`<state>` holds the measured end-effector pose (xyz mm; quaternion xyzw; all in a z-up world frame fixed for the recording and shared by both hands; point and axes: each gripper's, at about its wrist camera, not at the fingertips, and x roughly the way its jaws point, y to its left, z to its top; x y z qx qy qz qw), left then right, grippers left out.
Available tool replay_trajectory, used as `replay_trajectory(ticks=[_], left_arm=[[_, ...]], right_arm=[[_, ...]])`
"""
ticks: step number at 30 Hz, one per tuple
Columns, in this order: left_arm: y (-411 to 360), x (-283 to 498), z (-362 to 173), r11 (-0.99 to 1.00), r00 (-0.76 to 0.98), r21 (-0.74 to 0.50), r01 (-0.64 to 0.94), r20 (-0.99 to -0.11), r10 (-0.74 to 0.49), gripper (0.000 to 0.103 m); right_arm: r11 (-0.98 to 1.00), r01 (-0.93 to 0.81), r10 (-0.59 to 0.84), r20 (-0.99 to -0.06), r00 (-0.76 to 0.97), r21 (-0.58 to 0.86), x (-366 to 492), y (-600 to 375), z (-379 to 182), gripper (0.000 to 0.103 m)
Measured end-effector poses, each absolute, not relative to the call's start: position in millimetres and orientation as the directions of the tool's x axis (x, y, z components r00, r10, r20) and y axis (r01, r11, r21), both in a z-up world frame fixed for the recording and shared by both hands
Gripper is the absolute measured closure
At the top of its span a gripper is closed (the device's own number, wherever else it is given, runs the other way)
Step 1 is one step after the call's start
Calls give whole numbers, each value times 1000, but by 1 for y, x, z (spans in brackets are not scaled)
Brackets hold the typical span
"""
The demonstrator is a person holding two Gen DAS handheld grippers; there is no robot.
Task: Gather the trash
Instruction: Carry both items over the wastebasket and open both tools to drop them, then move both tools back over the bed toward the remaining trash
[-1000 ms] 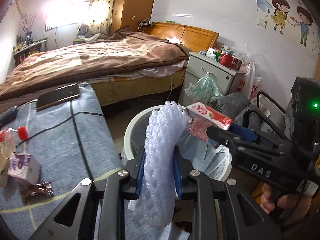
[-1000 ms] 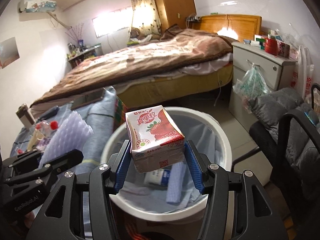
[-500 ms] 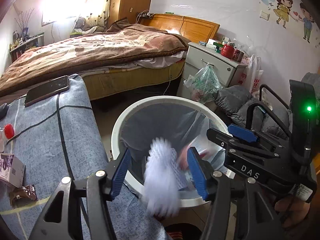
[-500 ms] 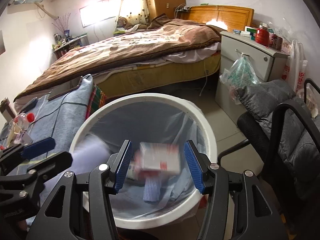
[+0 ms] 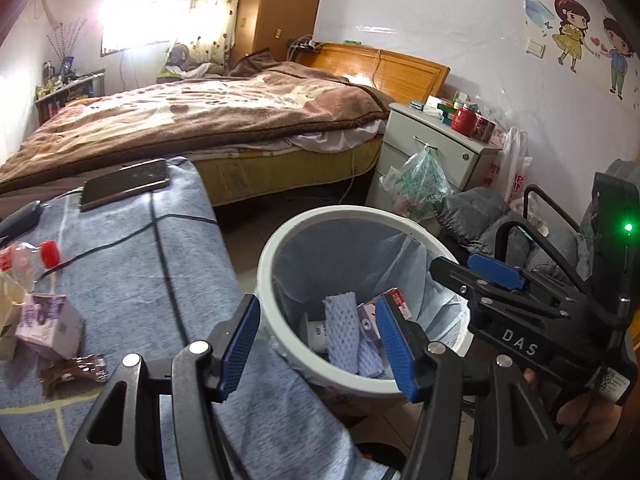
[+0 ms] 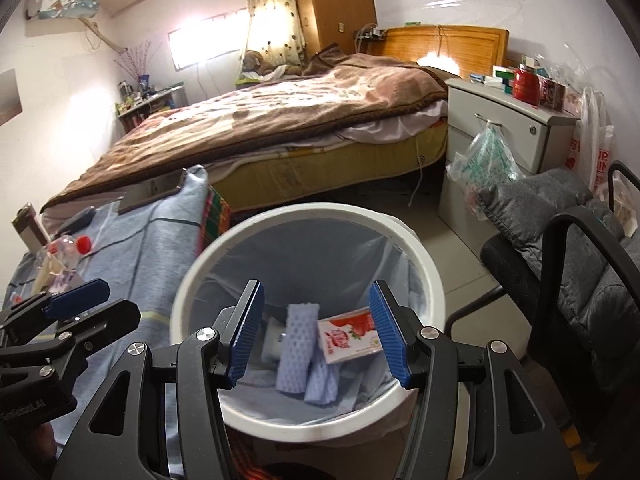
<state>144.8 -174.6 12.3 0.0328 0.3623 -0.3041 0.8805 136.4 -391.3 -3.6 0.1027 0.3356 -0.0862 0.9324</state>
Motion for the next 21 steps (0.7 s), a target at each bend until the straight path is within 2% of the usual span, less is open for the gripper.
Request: replay_trajectory(ticks=[9, 21], left_arm=[[-137, 135, 23, 840, 602, -168, 516, -626, -496, 41], [-59, 121, 28, 911, 697, -136, 390, -603, -388, 40]], right_arm=[[977, 165, -45, -617, 786, 138, 135, -367, 5, 47], [989, 7, 83, -604, 792, 146, 142, -312, 5, 47]])
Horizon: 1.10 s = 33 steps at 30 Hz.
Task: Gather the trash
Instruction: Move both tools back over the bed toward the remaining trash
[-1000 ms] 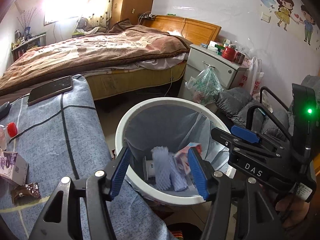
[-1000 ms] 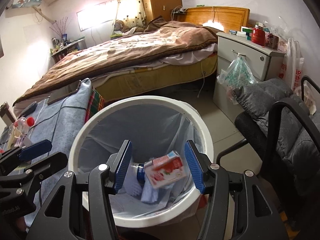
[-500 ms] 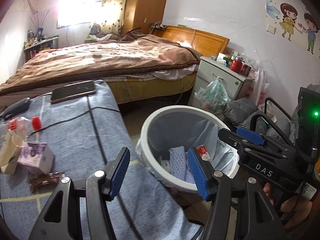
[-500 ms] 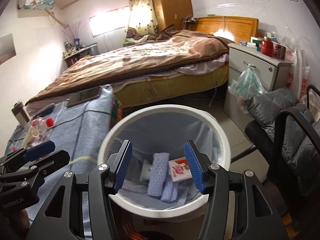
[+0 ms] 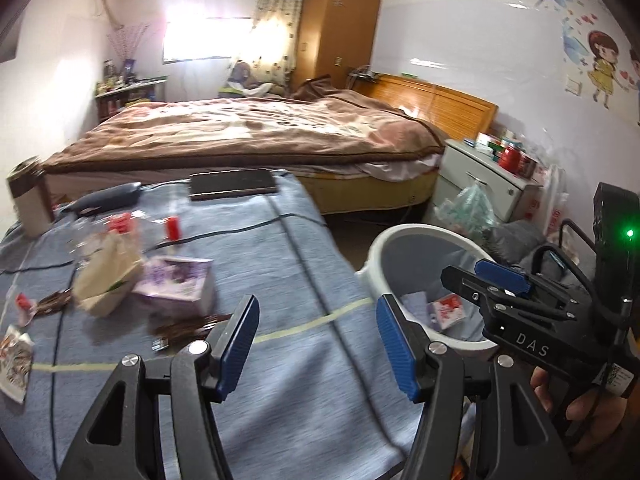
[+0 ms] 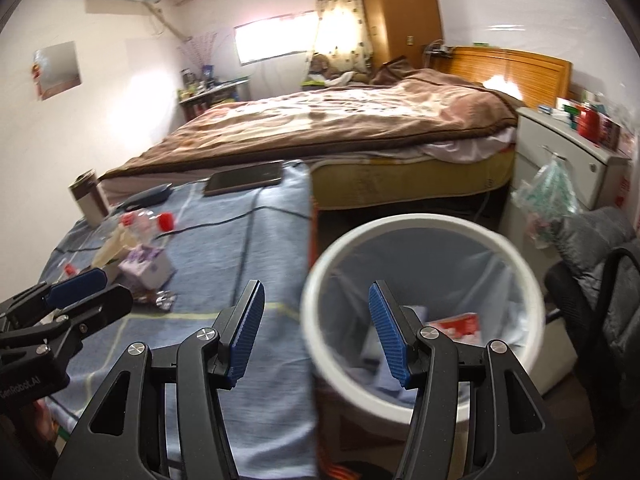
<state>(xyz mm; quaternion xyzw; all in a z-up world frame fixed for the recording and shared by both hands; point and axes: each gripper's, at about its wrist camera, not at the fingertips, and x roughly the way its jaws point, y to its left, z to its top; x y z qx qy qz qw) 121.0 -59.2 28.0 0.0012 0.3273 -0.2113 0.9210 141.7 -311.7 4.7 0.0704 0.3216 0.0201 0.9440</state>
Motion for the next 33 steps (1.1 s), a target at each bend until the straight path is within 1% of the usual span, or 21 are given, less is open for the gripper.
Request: replay_trajectory(ticks=[3, 9, 17, 21, 27, 29, 33], left_arm=[[-36, 116, 27, 931, 722, -112, 346, -602, -341, 40], [12, 110, 24, 957, 747, -104, 271, -604, -277, 39], [85, 105, 17, 988, 771, -98, 121, -617, -155, 37], [116, 103, 15, 993, 778, -96, 69, -618, -114, 37], [156, 108, 7, 995, 773, -103, 9, -631, -72, 36], [169, 112, 4, 995, 766, -101, -3, -639, -63, 34], [196, 121, -3, 995, 752, -89, -51, -659, -20, 34]], right_arm=[[989, -37, 117, -606, 786, 142, 145, -296, 4, 47], [981, -137, 194, -598, 778, 139, 147, -260, 5, 46], [948, -301, 293, -633, 717, 98, 159, -198, -4, 47], [932, -345, 329, -649, 686, 109, 165, -183, -8, 46], [922, -378, 328, -684, 651, 82, 183, -162, -18, 46], [918, -388, 333, -700, 632, 85, 191, -159, -21, 46], [899, -426, 363, -714, 599, 100, 202, -154, -29, 46]])
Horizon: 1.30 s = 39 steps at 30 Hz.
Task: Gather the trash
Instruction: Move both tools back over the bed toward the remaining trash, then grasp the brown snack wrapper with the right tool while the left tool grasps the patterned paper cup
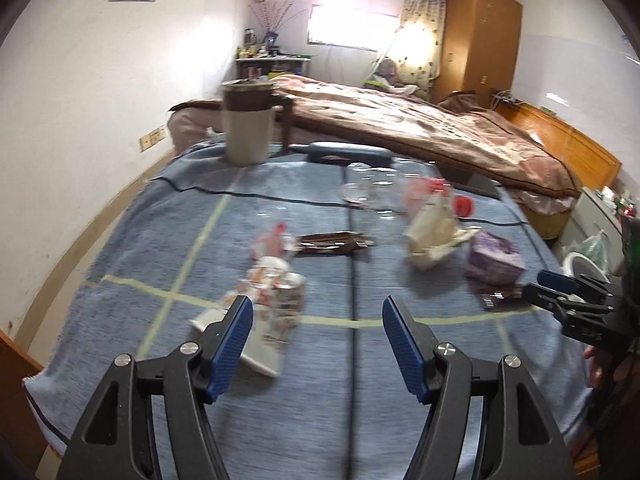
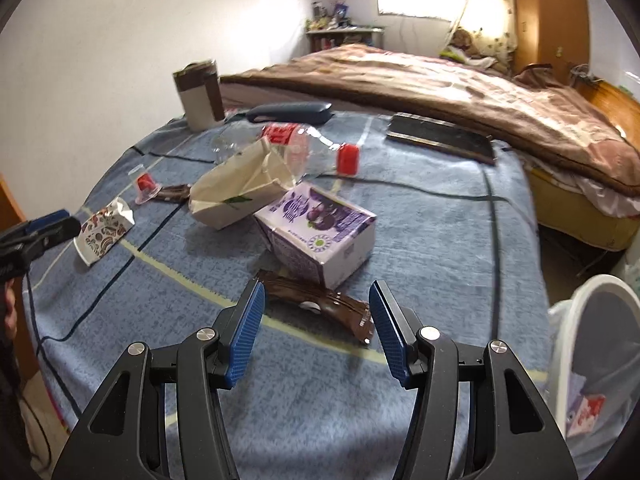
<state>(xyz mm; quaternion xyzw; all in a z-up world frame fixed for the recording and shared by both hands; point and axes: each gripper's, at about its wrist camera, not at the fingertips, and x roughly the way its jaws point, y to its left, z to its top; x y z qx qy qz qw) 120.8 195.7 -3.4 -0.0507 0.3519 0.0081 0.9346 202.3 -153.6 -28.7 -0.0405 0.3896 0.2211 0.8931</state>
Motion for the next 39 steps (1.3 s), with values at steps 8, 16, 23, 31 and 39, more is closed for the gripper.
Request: replay_trajectory(ticks=[8, 16, 23, 31, 39], left_arm=[[223, 132, -20, 990, 718, -137, -38, -693, -68, 33], [234, 135, -26, 992, 715, -99, -81, -699, -11, 33], [244, 142, -32, 991, 700, -120, -64, -713, -41, 33], [240, 149, -40, 992, 683, -114, -47, -729, -52, 33], [233, 153, -47, 994, 665, -104, -17, -744, -66, 42]], right_arm=[[849, -512, 425, -749, 508, 135, 205, -141, -36, 46], [796, -599, 434, -768, 472, 82, 185, -125, -34, 46], [832, -551, 404, -751, 522, 65, 204, -120, -35, 46], [841, -533, 395, -779, 487, 94, 211, -115, -44, 47], [849, -521, 386, -780, 494, 90, 210, -114, -46, 70]])
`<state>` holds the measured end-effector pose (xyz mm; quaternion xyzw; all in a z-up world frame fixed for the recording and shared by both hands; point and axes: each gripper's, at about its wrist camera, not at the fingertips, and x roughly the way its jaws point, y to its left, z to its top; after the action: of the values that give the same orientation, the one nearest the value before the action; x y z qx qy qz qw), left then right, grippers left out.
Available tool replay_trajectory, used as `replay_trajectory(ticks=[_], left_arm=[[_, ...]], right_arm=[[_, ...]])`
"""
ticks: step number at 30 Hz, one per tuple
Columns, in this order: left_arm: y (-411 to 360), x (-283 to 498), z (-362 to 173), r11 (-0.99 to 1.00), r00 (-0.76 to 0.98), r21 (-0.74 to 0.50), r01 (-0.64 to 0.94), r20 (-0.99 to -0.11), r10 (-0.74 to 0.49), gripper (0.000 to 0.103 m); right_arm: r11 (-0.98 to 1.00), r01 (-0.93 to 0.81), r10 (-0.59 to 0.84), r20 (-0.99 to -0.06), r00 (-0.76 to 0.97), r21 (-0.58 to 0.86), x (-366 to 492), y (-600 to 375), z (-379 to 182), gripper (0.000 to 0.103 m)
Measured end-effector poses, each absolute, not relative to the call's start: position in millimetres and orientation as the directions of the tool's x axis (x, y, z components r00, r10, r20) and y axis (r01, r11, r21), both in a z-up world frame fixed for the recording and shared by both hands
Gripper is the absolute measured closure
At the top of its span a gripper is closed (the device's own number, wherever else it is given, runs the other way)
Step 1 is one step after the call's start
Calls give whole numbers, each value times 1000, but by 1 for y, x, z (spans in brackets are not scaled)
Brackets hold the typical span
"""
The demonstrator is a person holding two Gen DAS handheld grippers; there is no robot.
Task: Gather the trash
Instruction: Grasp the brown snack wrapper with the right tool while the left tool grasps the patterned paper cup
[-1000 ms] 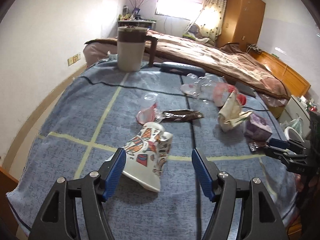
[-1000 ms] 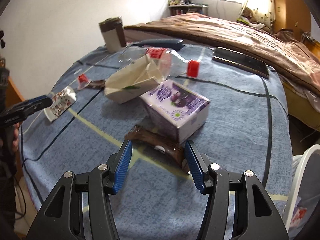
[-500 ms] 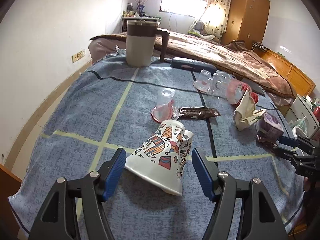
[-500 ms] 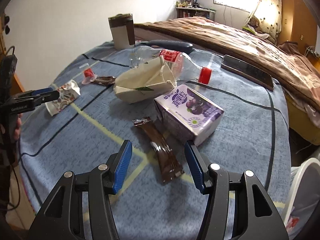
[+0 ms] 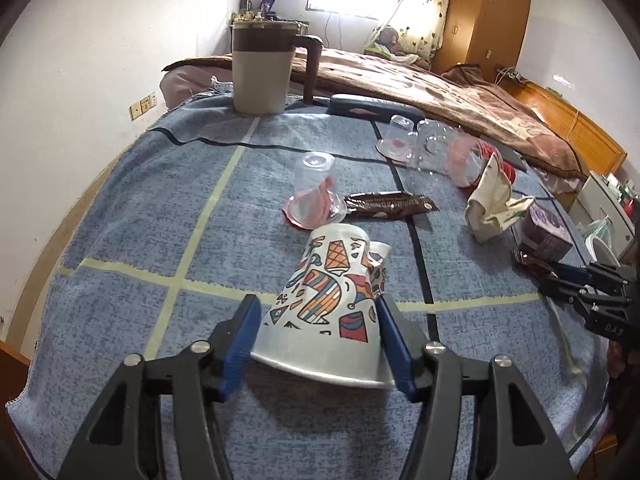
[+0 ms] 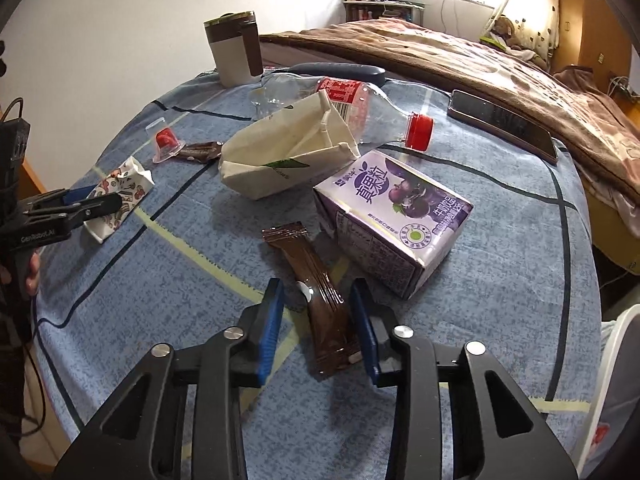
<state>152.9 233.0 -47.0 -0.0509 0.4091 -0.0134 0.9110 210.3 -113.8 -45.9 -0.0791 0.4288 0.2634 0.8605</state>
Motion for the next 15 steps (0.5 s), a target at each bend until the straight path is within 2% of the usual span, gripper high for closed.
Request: replay_trajectory(ticks=[4, 15], left_arm=[[228, 153, -46, 995, 665, -100, -12, -744, -67, 44], [217, 148, -43, 997, 674, -81, 1, -736, -60, 53]], right_arm=[[847, -525, 386, -777, 497, 86, 208, -112, -45, 80], [849, -523, 387, -763, 518, 76, 204, -112, -43, 83]])
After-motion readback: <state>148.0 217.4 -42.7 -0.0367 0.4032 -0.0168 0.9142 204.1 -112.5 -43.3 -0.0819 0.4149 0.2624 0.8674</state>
